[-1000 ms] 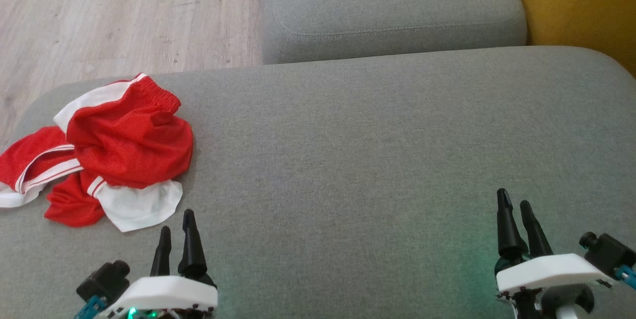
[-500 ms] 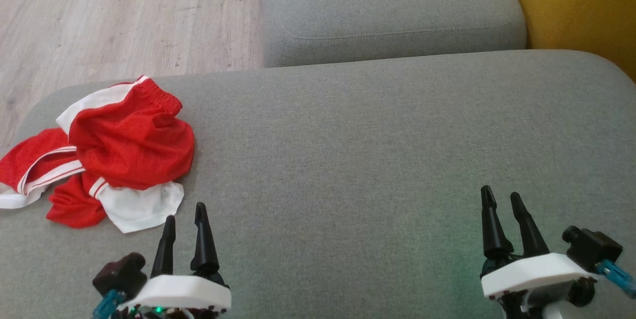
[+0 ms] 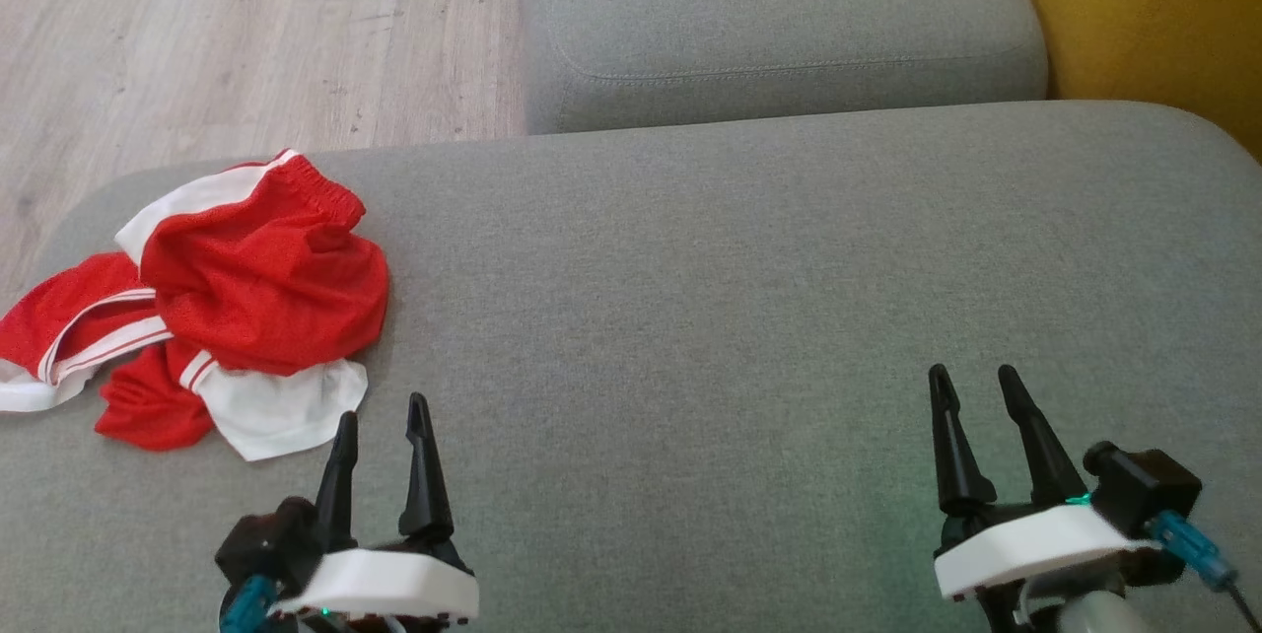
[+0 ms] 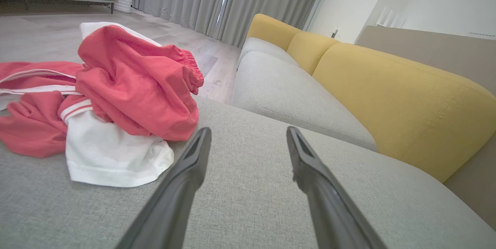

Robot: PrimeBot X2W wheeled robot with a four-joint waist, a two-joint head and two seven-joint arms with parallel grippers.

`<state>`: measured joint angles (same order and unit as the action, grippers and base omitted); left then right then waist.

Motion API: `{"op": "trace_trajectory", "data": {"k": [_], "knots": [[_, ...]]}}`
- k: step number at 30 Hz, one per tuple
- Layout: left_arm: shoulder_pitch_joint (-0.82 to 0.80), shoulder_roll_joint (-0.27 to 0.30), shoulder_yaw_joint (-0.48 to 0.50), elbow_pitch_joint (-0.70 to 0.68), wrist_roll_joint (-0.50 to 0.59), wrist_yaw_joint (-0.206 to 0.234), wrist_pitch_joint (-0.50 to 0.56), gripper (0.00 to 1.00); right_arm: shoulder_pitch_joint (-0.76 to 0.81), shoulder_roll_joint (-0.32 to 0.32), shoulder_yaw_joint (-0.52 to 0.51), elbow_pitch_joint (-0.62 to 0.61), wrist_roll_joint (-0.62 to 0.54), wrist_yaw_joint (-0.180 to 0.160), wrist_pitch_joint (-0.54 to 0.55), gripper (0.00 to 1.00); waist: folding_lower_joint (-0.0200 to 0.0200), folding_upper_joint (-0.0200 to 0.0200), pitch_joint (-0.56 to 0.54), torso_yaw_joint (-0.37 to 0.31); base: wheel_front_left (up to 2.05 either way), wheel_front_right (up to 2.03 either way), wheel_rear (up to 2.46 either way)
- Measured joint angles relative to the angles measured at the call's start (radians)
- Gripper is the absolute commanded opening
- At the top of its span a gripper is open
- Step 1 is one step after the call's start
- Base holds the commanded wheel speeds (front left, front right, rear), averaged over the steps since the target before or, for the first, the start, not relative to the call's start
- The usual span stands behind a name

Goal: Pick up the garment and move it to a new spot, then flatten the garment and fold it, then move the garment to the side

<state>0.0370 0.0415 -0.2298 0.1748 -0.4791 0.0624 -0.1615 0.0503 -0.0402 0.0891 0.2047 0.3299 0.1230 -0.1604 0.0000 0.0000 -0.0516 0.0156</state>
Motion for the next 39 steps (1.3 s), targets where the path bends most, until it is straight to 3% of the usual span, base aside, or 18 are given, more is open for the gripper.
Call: {"op": "trace_trajectory", "data": {"k": [29,39], "knots": [[0.000,0.004,-0.050,0.002,0.340,0.083,-0.088,1.00,0.003,0.000,-0.011,0.012,-0.374,0.000,-0.088,1.00,0.0000,0.0000,-0.005,0.004,0.00,0.00,0.00],[0.000,0.005,-0.028,0.033,0.339,0.100,-0.091,1.00,0.003,-0.001,-0.043,0.049,-0.366,0.000,-0.091,1.00,0.0000,0.0000,-0.001,0.007,0.00,0.00,0.00]]}}
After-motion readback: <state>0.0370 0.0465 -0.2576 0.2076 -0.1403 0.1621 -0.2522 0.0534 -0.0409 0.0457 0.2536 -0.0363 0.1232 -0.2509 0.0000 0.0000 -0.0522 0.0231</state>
